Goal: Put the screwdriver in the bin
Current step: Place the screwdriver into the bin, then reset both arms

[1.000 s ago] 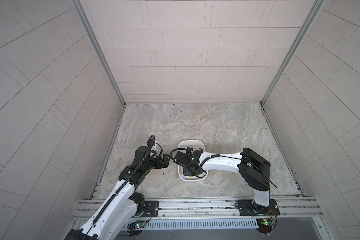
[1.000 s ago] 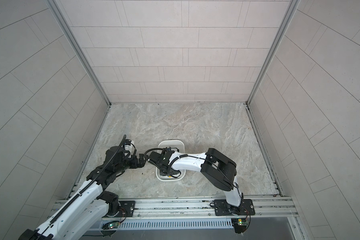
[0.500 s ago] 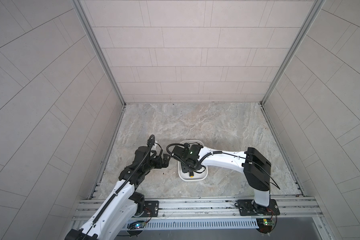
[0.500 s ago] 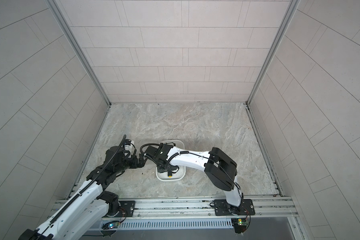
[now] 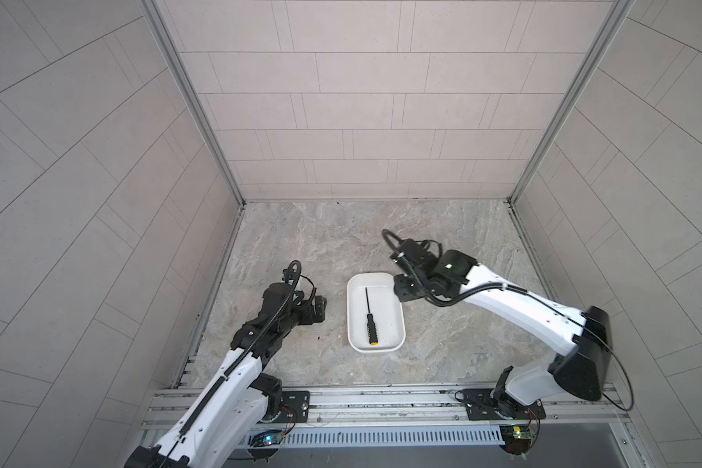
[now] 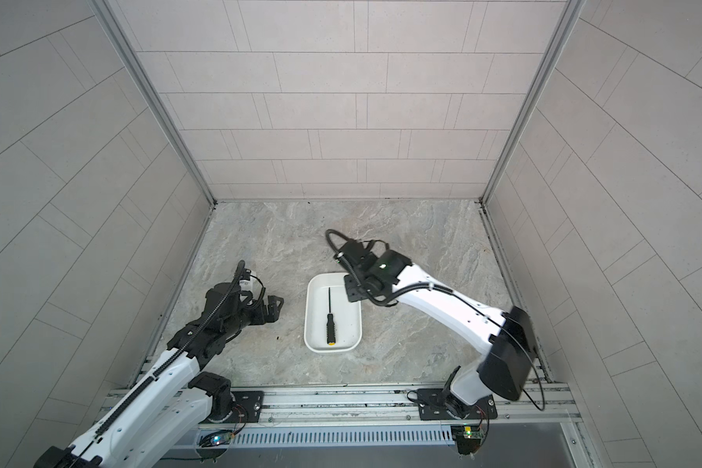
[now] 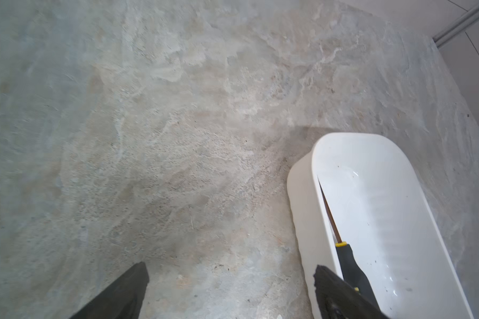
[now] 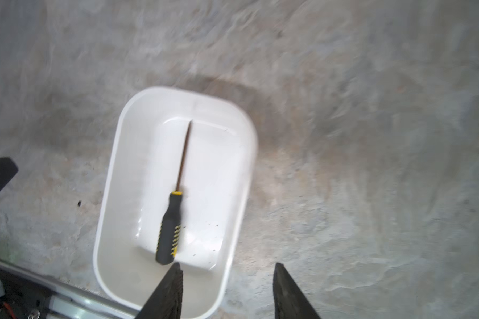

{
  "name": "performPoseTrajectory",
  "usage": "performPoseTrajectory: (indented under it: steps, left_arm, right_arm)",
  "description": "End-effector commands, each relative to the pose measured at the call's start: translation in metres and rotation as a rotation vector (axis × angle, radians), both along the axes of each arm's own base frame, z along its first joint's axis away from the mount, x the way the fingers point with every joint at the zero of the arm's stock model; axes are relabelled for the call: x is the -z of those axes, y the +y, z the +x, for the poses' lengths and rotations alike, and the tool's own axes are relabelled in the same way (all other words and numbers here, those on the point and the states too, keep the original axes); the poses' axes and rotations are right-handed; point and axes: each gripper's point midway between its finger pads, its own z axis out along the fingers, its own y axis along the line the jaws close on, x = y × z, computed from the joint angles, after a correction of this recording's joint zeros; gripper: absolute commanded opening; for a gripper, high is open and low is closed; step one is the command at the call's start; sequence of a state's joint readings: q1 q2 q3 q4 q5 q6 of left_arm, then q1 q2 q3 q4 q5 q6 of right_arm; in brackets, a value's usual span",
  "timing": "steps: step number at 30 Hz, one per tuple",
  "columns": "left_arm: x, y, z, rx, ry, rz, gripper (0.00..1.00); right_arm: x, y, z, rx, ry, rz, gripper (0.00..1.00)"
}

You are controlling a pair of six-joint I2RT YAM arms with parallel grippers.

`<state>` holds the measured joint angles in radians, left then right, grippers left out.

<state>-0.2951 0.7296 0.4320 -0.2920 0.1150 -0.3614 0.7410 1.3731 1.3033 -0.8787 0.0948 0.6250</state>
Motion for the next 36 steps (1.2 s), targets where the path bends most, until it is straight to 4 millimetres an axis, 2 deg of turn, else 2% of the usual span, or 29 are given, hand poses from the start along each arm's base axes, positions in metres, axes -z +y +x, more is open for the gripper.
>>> performPoseTrajectory:
  steps: [1, 3, 5, 7, 10, 12, 14, 17, 21, 25, 29, 33, 36]
  left_arm:
    - [-0.033, 0.024, 0.015, -0.124, -0.135, 0.063, 1.00]
    - [-0.046, 0.033, 0.021, -0.175, -0.206, 0.086, 1.00]
    - [-0.055, 0.042, 0.026, -0.219, -0.261, 0.107, 1.00]
    - [-0.063, 0.047, 0.031, -0.241, -0.296, 0.134, 1.00]
    - [-0.072, 0.053, 0.043, -0.260, -0.332, 0.209, 1.00]
    - [-0.078, 0.055, 0.052, -0.257, -0.350, 0.263, 1.00]
    - [-0.071, 0.056, 0.065, -0.246, -0.331, 0.340, 1.00]
    - [-0.062, 0.055, 0.080, -0.199, -0.318, 0.436, 1.00]
    - [-0.050, 0.064, 0.093, -0.230, -0.278, 0.469, 1.00]
    - [-0.037, 0.070, 0.101, -0.245, -0.317, 0.456, 1.00]
    - [-0.027, 0.084, 0.106, -0.267, -0.359, 0.379, 1.00]
    - [-0.016, 0.099, 0.112, -0.296, -0.347, 0.329, 1.00]
    - [-0.008, 0.103, 0.116, -0.298, -0.329, 0.327, 1.00]
  right_arm:
    - [-0.033, -0.066, 0.031, 0.137, -0.248, -0.002, 0.50]
    - [-0.044, -0.114, 0.040, 0.270, -0.315, 0.019, 0.50]
    - [-0.049, -0.150, 0.043, 0.361, -0.368, -0.025, 0.50]
    - [-0.048, -0.178, 0.043, 0.419, -0.408, -0.100, 0.50]
    - [-0.036, -0.208, 0.046, 0.466, -0.456, -0.245, 0.50]
    - [-0.023, -0.221, 0.049, 0.453, -0.466, -0.337, 0.49]
    - [-0.007, -0.236, 0.053, 0.472, -0.464, -0.424, 0.48]
    - [0.014, -0.257, 0.061, 0.562, -0.452, -0.417, 0.47]
    - [0.030, -0.259, 0.076, 0.586, -0.556, -0.374, 0.46]
    - [0.056, -0.260, 0.080, 0.573, -0.596, -0.370, 0.46]
    - [0.072, -0.270, 0.079, 0.623, -0.636, -0.351, 0.46]
    - [0.087, -0.277, 0.085, 0.651, -0.632, -0.350, 0.46]
    - [0.098, -0.275, 0.093, 0.634, -0.614, -0.360, 0.45]
